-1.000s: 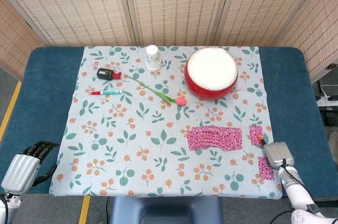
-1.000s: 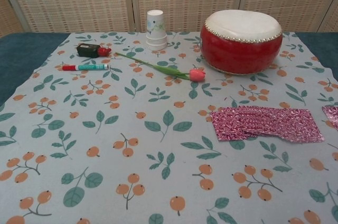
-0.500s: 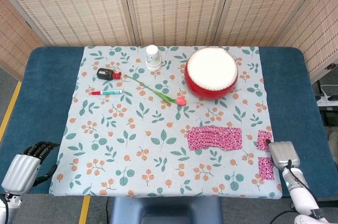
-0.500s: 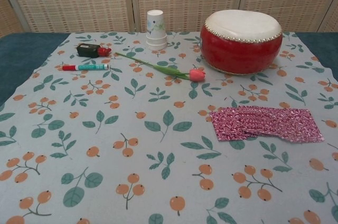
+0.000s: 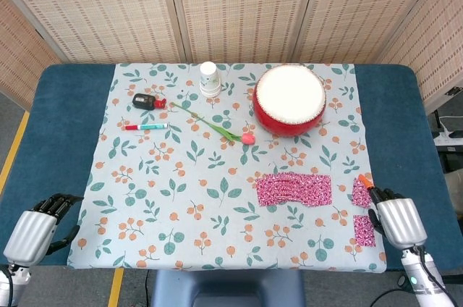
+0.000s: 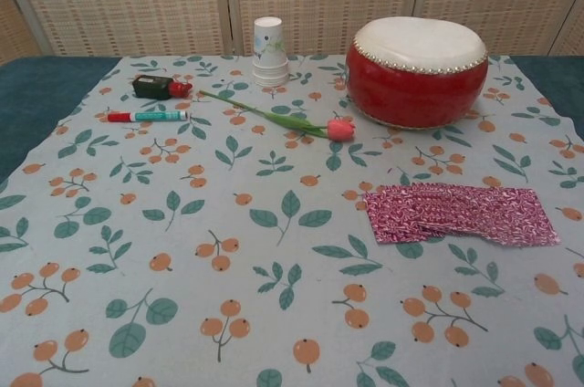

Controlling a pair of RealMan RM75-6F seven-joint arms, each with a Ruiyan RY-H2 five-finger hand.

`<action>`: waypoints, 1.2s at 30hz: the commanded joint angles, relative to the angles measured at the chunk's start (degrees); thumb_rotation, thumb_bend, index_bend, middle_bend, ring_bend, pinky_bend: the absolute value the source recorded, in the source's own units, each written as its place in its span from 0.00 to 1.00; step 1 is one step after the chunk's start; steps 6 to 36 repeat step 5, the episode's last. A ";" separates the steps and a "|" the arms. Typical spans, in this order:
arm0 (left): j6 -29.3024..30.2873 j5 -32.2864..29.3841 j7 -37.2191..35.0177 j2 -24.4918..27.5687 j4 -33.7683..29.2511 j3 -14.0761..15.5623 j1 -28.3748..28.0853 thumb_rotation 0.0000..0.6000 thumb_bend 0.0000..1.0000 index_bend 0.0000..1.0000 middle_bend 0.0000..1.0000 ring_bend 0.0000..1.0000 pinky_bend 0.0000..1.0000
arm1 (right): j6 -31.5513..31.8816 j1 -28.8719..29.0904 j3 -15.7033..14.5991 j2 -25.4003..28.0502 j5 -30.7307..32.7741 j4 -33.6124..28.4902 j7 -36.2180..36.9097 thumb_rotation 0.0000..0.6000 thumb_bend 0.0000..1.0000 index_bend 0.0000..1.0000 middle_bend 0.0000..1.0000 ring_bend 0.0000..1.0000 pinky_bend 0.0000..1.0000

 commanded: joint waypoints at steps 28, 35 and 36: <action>-0.11 0.26 -0.28 -0.21 0.61 0.09 -0.18 1.00 0.33 0.25 0.30 0.26 0.44 | 2.07 -2.03 -0.23 0.85 -4.10 0.99 3.10 1.00 0.17 0.02 0.06 0.00 0.22; -0.11 0.26 -0.28 -0.21 0.61 0.09 -0.18 1.00 0.33 0.25 0.30 0.26 0.44 | 2.07 -2.03 -0.23 0.85 -4.10 0.99 3.10 1.00 0.17 0.02 0.06 0.00 0.22; -0.11 0.26 -0.28 -0.21 0.61 0.09 -0.18 1.00 0.33 0.25 0.30 0.26 0.44 | 2.07 -2.03 -0.23 0.85 -4.10 0.99 3.10 1.00 0.17 0.02 0.06 0.00 0.22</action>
